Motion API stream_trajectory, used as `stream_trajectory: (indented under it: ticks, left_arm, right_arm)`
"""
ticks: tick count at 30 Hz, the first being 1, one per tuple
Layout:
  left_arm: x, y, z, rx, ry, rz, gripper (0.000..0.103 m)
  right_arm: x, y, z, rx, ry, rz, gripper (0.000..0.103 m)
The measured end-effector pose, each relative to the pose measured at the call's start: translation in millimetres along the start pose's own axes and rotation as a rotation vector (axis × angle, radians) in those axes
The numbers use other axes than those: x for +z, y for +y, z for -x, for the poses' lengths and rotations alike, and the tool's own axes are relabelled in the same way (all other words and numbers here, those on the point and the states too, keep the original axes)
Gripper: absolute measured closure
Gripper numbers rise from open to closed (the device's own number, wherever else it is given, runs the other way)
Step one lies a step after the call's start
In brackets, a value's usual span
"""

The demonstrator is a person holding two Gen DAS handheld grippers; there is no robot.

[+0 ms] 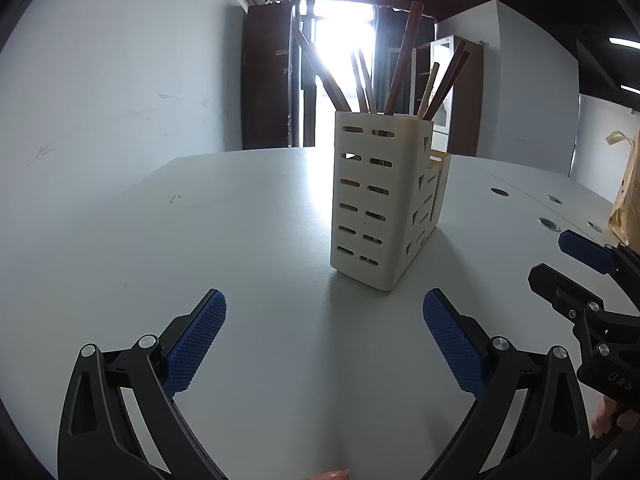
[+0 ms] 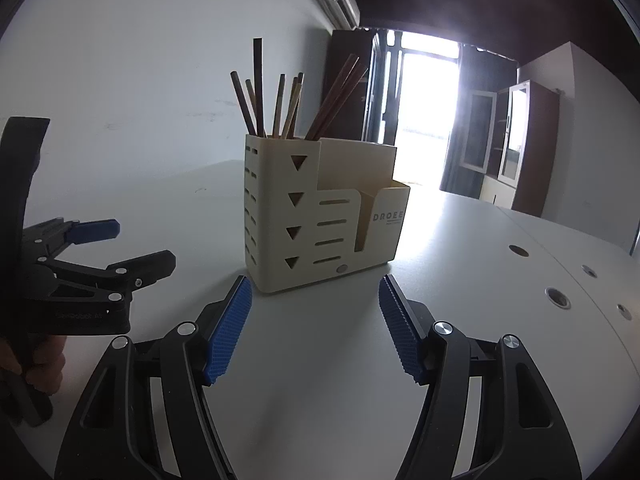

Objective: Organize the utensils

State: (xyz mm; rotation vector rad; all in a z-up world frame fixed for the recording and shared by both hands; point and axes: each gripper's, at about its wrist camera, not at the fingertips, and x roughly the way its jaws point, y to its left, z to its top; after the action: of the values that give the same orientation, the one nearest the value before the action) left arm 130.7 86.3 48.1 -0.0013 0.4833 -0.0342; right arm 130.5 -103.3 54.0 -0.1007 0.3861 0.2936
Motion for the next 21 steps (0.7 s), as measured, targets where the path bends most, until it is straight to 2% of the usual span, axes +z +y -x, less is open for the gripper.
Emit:
stream_trajectory:
  ticks: [4,21]
  left_arm:
    - [0.8,-0.7,-1.7,0.0,0.004,-0.001,0.006]
    - [0.4,-4.4,-2.5,0.001,0.01,-0.018,0.006]
  right_arm:
    - [-0.9,-8.5,-2.5,0.003,0.008,-0.041,0.037]
    - [-1.3,-8.6,-2.7,0.0,0.006,-0.033,0.035]
